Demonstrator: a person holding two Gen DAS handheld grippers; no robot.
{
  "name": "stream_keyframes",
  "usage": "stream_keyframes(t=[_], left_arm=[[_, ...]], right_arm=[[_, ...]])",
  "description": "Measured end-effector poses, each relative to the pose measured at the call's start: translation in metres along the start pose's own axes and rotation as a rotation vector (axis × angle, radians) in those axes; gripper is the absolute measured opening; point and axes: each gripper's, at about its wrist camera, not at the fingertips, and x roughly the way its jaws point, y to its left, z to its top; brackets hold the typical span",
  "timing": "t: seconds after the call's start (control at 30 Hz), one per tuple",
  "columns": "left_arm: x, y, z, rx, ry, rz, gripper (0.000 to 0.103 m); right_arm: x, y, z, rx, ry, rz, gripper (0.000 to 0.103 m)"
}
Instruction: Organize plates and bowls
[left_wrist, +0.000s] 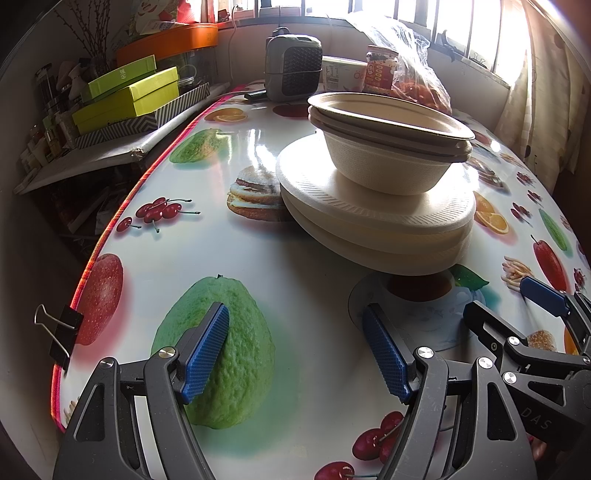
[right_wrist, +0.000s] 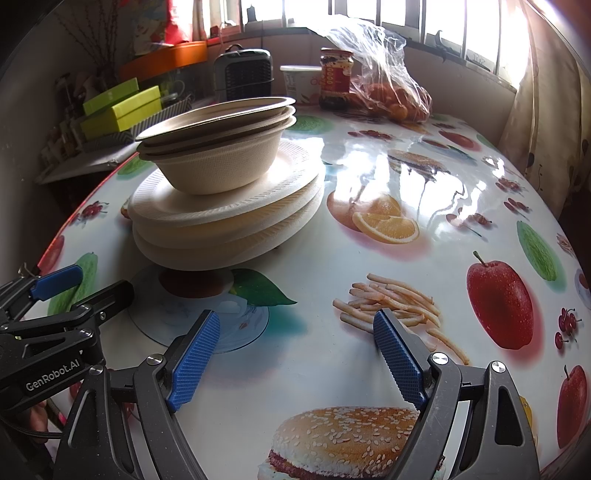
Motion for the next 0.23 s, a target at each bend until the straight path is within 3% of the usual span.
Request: stream_keyframes(t=[0.23], left_arm=[[0.0005,0.0011,0.0008,0.002,0.003,0.001,0.075]], right_arm=[[0.0002,0.0001,0.0002,0.001,0.0,-0.001,0.086]])
